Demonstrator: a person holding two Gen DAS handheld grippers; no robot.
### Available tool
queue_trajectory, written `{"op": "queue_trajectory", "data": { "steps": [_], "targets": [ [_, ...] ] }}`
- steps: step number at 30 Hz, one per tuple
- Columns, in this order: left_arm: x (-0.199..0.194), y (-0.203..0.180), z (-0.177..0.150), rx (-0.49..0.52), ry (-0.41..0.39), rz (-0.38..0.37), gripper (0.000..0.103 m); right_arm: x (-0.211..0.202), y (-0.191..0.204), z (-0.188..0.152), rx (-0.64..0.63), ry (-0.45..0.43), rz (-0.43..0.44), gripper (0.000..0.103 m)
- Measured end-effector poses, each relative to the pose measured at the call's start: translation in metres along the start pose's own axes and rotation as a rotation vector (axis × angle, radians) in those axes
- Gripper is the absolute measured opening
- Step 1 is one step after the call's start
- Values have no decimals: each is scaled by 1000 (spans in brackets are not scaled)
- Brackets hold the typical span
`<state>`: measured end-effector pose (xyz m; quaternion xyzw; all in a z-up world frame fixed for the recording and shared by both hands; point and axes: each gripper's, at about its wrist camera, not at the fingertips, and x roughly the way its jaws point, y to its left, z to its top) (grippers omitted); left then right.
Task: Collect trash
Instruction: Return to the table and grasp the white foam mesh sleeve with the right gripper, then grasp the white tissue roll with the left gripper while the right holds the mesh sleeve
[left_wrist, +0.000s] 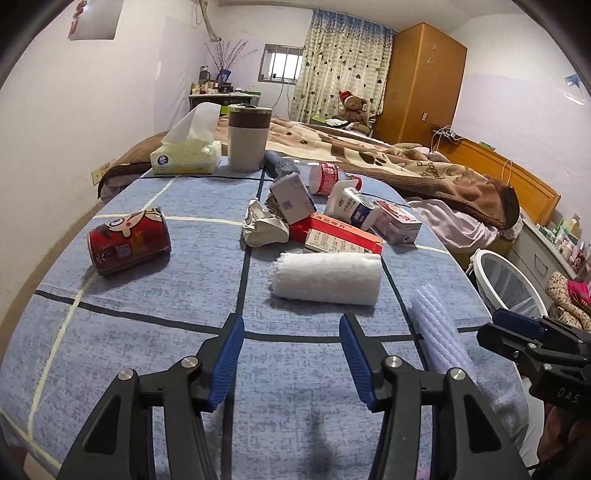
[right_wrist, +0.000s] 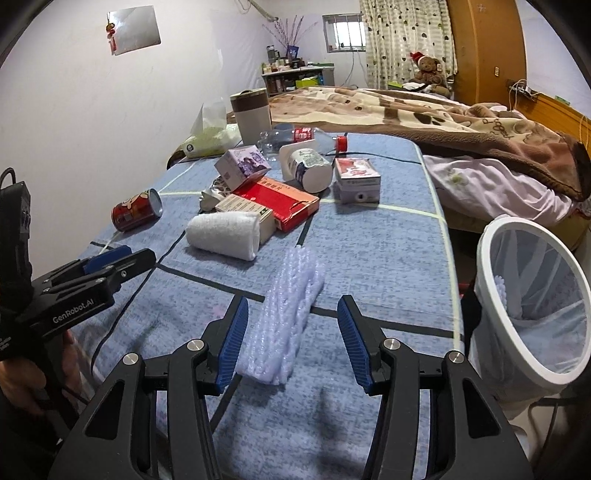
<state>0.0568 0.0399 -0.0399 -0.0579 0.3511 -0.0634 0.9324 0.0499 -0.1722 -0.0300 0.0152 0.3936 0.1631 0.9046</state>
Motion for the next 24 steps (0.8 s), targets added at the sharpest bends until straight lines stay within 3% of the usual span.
{"op": "queue_trajectory", "data": {
  "steps": [8,15,19,24],
  "targets": [
    [3,3,2,2,-2,-3,54,16,4,-1,15,51,14,45],
    [10,5,5,5,9,-13,54,29,3,-3,22,98,15,28],
    [19,2,10,24,28,-31,54,27,2,-1,18,84,19,15],
    [34,-2,19,50,40,-55,55,22,-5,5,25,59,10,14]
  ]
}}
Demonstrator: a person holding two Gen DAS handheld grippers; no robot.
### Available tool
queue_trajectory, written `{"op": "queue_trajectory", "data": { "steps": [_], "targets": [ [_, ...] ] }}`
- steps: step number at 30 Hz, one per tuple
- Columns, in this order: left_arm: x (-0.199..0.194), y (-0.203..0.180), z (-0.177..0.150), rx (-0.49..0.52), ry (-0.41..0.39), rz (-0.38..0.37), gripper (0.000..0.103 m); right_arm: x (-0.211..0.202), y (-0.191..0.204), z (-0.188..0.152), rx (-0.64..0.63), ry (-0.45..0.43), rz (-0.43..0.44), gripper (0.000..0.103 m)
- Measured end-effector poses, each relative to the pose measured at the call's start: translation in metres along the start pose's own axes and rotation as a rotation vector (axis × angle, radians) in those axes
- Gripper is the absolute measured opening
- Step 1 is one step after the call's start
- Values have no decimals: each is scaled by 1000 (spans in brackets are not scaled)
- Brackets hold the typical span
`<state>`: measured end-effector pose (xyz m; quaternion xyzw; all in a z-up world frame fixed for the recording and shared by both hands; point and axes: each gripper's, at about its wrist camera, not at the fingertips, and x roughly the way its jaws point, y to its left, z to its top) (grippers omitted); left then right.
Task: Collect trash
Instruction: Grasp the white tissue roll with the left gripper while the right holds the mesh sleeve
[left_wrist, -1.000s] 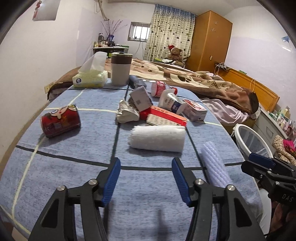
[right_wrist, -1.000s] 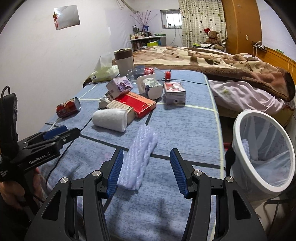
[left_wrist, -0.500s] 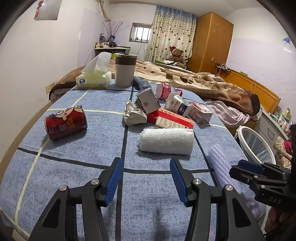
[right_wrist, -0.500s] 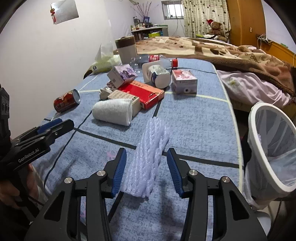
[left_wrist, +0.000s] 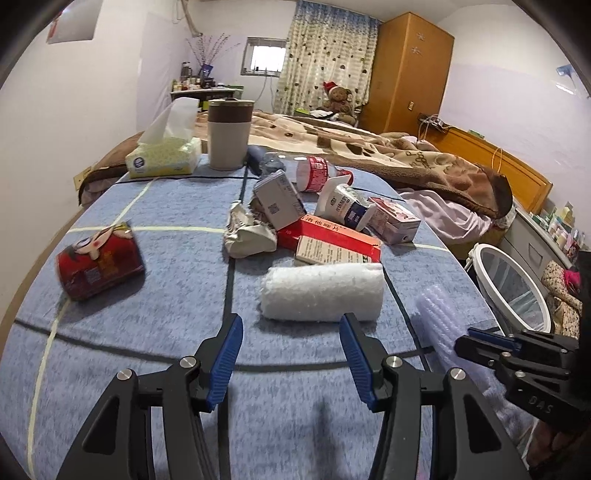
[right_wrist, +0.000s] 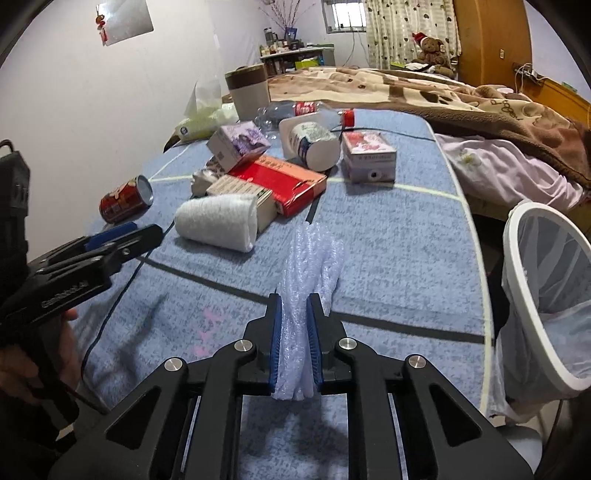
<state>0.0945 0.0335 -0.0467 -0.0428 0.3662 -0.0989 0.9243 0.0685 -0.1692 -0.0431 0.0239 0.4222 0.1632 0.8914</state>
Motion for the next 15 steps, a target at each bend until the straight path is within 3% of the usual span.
{"op": "queue_trajectory", "data": {
  "steps": [9,15],
  "targets": [
    [40,-5,27,58,33,-84,62,6,-12,7,20,1,-12,14],
    [65,-14,33,144,102,-147,65,7,-17,9,27,5,-19,14]
  ]
}}
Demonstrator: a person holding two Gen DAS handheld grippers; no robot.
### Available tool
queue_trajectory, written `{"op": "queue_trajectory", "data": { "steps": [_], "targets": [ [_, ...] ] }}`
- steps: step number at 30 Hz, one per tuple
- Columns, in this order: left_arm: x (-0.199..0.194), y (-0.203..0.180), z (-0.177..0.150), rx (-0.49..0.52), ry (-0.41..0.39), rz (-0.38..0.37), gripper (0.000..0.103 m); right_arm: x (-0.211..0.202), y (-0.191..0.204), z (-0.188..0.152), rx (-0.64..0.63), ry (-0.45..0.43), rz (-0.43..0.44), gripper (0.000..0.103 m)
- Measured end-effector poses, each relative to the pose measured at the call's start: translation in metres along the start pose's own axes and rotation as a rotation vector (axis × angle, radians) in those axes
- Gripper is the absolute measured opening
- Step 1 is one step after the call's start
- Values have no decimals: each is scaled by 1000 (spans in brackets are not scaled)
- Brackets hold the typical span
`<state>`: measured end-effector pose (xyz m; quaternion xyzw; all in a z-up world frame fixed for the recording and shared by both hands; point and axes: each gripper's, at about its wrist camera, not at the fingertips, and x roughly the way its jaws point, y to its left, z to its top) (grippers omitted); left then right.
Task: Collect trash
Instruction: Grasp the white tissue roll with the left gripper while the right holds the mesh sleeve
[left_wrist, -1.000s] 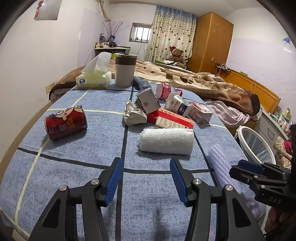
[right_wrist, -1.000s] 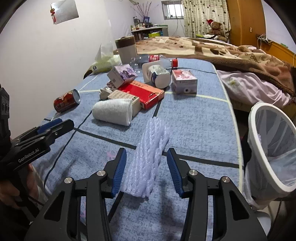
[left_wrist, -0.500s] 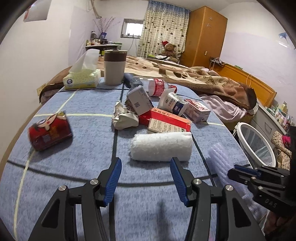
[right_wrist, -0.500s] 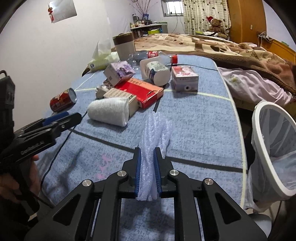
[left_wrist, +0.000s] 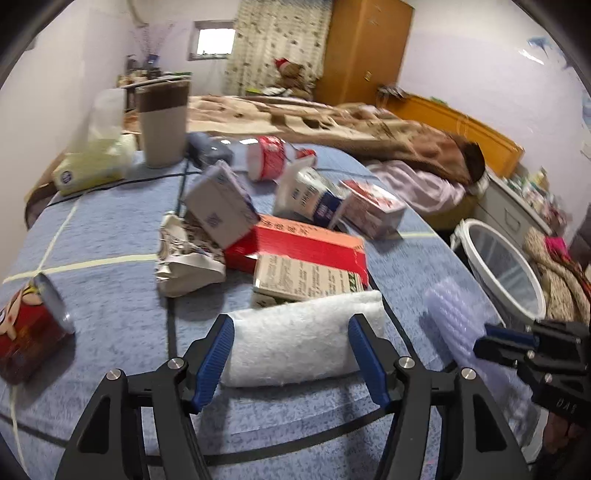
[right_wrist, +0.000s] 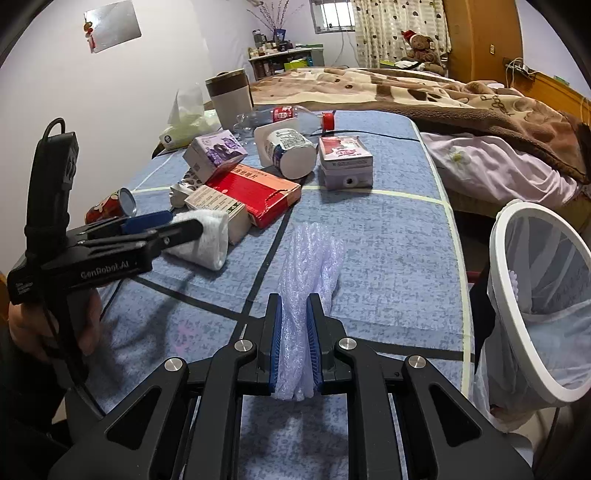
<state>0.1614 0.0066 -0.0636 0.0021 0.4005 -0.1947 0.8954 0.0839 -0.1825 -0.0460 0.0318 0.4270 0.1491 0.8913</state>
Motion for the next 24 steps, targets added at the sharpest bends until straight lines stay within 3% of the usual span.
{"op": "queue_trajectory", "data": {
  "steps": [6,14,15,18,24],
  "targets": [
    [-2,-18,-9,135,34,-11,69,-1,-4,0,8,-4,-6,14],
    [14,-43,-15,303,72,134,70,-11,-8,0,19,-28,-10,14],
    [15,-45,-17,320,74,153,68,-13,-9,0,22,-33,-9,14],
    [14,-52,-19,359,63,198,50,-17,-11,0,26,-47,-9,14],
    [3,-49,-20,310,47,221,26,-28,-17,3,36,-84,-23,14]
  ]
}}
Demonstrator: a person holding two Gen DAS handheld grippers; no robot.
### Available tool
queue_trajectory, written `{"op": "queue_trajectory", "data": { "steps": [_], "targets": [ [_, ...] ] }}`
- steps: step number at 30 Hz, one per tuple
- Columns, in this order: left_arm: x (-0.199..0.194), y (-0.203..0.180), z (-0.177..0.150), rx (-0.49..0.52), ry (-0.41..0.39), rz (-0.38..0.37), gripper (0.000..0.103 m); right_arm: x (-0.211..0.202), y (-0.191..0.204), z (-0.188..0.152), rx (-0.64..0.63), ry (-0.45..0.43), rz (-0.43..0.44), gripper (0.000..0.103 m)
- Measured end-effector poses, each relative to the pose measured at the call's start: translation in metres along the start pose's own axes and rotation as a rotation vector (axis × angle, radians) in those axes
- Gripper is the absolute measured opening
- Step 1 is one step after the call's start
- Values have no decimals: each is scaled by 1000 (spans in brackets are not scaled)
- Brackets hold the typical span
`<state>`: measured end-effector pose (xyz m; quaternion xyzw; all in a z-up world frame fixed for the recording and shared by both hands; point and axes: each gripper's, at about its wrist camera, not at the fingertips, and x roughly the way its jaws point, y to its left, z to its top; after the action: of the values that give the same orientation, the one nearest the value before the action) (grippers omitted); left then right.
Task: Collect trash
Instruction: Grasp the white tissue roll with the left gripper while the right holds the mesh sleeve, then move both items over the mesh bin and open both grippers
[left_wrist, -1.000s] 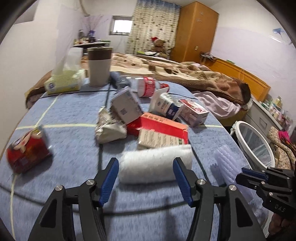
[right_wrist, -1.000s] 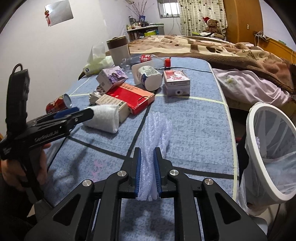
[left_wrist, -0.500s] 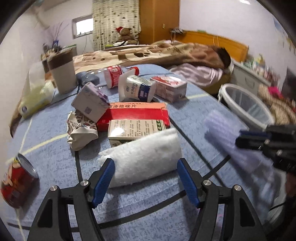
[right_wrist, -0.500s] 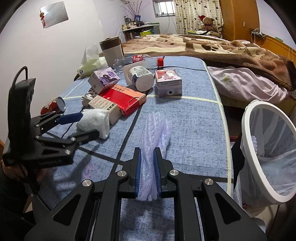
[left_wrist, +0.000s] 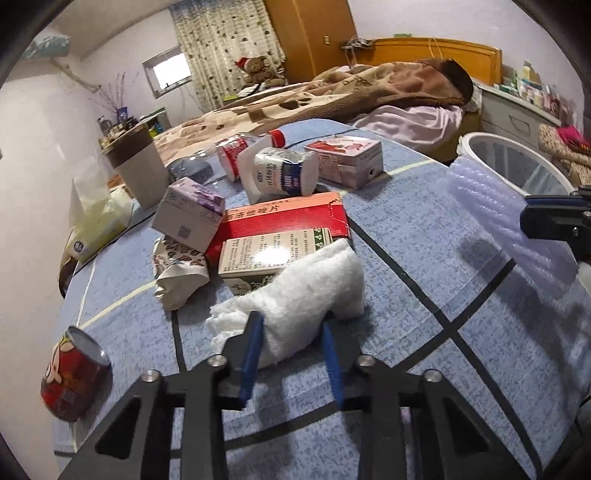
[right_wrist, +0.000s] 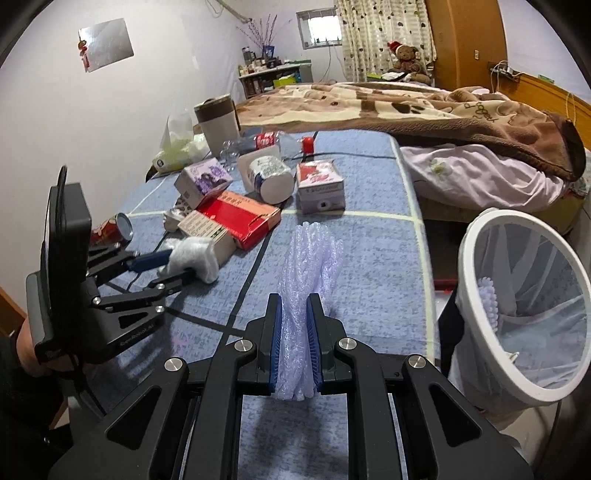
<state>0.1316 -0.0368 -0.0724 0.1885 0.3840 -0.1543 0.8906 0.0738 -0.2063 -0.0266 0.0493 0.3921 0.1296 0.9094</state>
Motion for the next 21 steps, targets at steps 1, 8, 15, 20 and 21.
{"op": "queue_trajectory", "data": {
  "steps": [1,8,15,20,21],
  "targets": [
    [-3,0,0,-13,-4,3,22,-2,-1,1,2,-8,-3,14],
    [-23,-4,-1,-117,-45,-59,16,-11,-11,4,20,-46,-24,14],
    [-43,-24,11,-159,-83,-149,16,-23,-22,6,33,-85,-47,14],
    [-48,-42,26,-161,-96,-205,16,-34,-36,3,54,-109,-72,14],
    [-48,-44,29,-160,-96,-209,16,-36,-39,2,60,-114,-79,14]
  ]
}}
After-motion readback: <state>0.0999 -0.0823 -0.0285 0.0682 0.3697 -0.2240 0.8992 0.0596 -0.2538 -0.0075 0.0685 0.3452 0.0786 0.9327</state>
